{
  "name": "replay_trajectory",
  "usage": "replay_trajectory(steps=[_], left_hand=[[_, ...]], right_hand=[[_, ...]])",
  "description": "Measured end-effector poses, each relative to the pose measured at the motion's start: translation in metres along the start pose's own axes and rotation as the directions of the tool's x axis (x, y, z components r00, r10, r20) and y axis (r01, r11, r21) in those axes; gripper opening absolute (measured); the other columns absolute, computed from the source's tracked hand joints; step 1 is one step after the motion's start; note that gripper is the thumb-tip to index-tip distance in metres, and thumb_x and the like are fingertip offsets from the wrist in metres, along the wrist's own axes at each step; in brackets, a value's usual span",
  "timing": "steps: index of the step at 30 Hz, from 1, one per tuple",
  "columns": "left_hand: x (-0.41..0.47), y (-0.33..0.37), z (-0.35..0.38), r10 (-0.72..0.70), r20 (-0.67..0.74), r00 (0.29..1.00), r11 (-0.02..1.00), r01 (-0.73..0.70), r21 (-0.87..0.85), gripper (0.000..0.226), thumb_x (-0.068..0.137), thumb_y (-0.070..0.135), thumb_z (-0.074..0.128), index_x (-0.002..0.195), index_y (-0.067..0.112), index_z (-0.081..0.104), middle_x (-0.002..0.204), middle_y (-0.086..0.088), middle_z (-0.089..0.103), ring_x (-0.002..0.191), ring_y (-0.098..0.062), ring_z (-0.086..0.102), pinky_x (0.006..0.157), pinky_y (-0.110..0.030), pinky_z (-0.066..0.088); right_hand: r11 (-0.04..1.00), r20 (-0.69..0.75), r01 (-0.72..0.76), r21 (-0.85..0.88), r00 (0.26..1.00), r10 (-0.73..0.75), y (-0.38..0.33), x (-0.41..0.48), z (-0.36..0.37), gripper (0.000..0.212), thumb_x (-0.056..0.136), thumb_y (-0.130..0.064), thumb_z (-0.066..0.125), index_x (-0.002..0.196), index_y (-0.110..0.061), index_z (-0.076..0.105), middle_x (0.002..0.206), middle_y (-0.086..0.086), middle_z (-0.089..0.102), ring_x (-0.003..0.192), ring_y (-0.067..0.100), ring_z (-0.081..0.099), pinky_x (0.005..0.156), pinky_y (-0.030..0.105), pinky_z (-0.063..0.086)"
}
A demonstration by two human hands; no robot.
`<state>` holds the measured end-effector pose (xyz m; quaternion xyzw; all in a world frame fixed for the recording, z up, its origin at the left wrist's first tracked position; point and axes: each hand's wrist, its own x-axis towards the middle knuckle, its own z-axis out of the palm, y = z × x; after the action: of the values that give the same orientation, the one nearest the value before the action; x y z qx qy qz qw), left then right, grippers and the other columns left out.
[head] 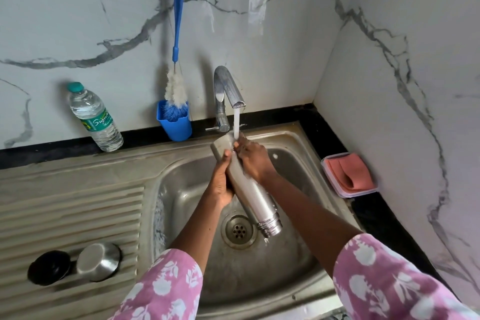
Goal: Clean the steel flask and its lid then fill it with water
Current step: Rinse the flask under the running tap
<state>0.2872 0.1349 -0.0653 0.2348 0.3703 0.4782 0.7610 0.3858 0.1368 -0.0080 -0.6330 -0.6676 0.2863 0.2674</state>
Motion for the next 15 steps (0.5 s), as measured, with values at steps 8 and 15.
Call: replay_trajectory(steps=[8, 15], left_hand=[[0.007, 0.000, -0.007, 0.032, -0.099, 0.995, 0.997, -0.024, 0.074, 0.065, 0.065, 0.036, 0.081, 0.118, 0.004, 0.060, 0.109, -0.020, 0.065, 0.093, -0.029, 0.063, 0.088, -0.044, 0.053], [0.004, 0.000, 0.007, 0.124, -0.150, 0.981, 0.953, -0.076, 0.293, 0.021, 0.093, 0.021, 0.055, 0.109, 0.008, 0.060, 0.089, -0.009, 0.067, 0.077, -0.018, 0.066, 0.063, -0.027, 0.056]], right_hand=[[0.992, 0.039, -0.089, 0.089, 0.996, 0.086, 0.038, -0.035, -0.003, 0.035, 0.099, -0.028, 0.046, 0.120, -0.004, 0.061, 0.116, 0.019, 0.064, 0.099, 0.021, 0.061, 0.085, 0.027, 0.043], [0.971, 0.041, -0.129, 0.202, 0.992, 0.123, 0.018, -0.016, -0.008, 0.039, 0.101, -0.033, 0.037, 0.117, -0.004, 0.060, 0.113, 0.020, 0.064, 0.107, 0.031, 0.058, 0.086, 0.031, 0.041]])
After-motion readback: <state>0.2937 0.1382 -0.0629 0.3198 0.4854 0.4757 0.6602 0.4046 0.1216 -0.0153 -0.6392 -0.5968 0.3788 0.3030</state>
